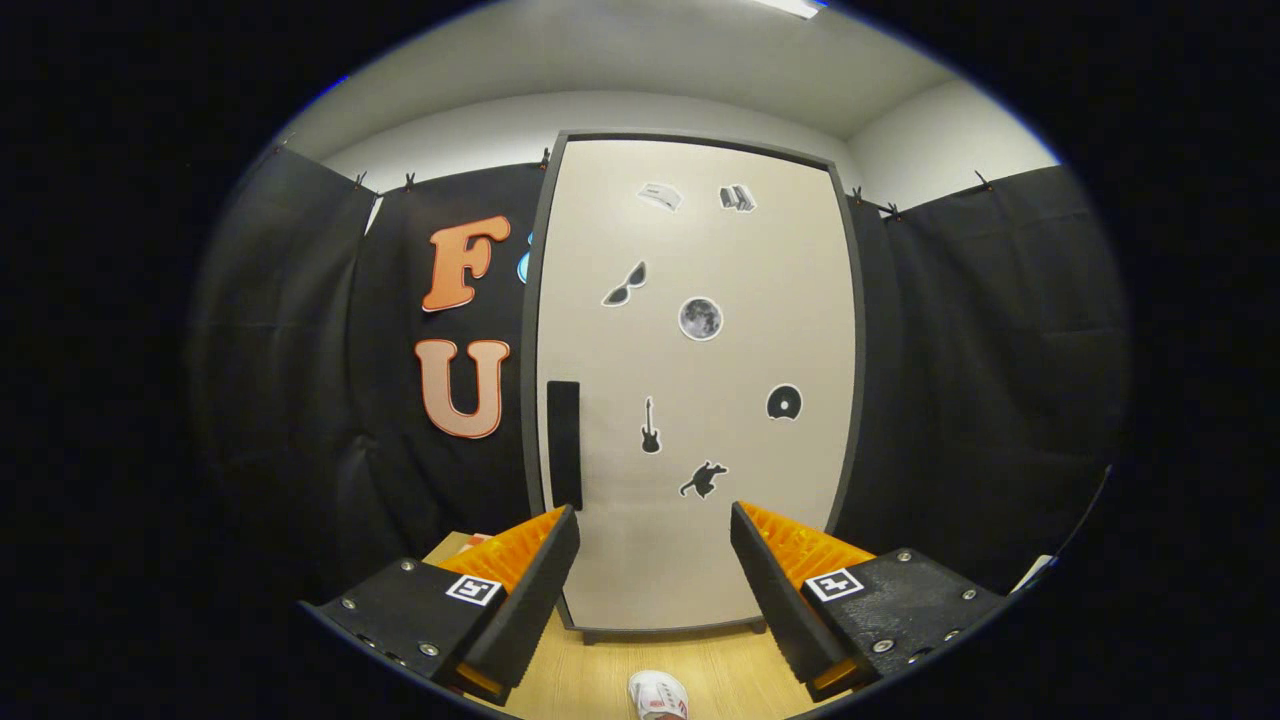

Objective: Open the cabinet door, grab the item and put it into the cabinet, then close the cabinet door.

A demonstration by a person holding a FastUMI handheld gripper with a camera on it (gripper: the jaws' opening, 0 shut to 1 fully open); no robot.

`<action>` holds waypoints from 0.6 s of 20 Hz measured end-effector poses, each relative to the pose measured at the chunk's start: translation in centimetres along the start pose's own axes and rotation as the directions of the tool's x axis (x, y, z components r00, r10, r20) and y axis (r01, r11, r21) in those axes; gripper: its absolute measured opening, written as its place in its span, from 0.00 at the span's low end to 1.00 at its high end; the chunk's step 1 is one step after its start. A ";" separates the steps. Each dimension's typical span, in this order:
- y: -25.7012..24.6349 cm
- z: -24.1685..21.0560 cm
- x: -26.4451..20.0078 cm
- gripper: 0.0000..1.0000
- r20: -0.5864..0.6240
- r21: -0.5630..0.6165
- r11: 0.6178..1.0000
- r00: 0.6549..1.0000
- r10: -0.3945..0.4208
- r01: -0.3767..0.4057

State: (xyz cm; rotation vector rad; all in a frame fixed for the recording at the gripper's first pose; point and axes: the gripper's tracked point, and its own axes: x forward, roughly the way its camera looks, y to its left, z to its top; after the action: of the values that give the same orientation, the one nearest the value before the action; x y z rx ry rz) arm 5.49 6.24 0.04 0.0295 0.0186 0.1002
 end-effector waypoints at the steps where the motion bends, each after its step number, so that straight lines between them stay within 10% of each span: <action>1: 0.6 0.1 0.6 0.95 -0.001 -0.003 1.000 1.000 0.007 -0.007; 12: 6.2 0.8 8.0 0.95 -0.007 0.006 0.997 0.997 0.078 -0.078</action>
State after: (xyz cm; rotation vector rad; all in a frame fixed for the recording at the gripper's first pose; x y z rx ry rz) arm 12.82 13.23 0.87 0.0351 0.0251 0.1781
